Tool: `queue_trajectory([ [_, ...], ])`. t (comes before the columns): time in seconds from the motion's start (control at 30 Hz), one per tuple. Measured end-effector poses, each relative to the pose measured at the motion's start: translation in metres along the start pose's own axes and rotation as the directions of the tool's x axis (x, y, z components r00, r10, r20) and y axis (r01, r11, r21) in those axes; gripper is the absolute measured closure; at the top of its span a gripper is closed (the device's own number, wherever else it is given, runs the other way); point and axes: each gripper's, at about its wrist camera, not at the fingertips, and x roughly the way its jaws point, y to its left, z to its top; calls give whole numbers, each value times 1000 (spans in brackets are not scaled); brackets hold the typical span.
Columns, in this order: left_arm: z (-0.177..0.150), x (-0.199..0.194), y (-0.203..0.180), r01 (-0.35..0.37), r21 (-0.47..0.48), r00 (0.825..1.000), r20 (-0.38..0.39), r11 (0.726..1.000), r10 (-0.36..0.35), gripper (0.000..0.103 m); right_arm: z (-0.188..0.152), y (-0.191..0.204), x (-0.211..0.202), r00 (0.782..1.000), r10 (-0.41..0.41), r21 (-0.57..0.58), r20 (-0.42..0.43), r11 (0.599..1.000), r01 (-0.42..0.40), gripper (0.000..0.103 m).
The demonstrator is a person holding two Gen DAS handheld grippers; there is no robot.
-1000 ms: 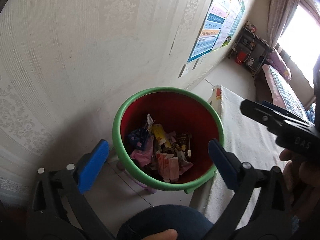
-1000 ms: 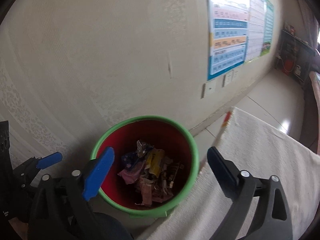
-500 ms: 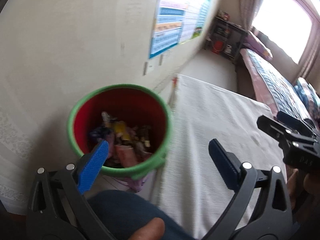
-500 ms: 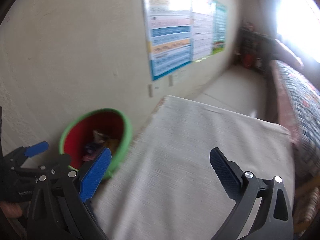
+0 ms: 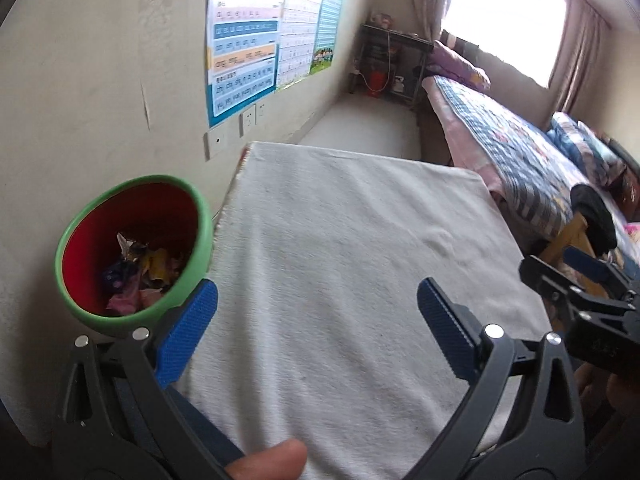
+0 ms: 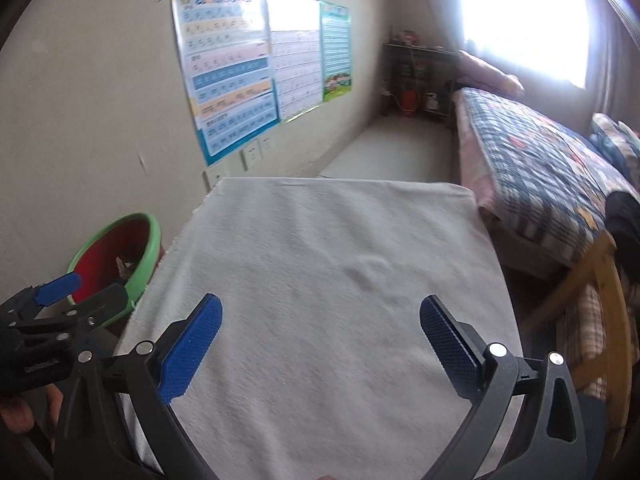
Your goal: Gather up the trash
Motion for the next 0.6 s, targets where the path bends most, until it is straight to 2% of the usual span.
queue_trajectory([
  [0.3,-34,1,-38,31,133,998,48,991,-37,5,-43,-26,-14,994,-110,17,26,994,109,7],
  [0.37,-34,2,-40,48,134,997,55,990,-56,5,-45,-28,-12,993,-114,16,23,993,114,7],
  [0.6,-35,10,-40,50,131,998,30,990,-54,5,-48,-32,-12,991,-127,38,43,991,126,7],
])
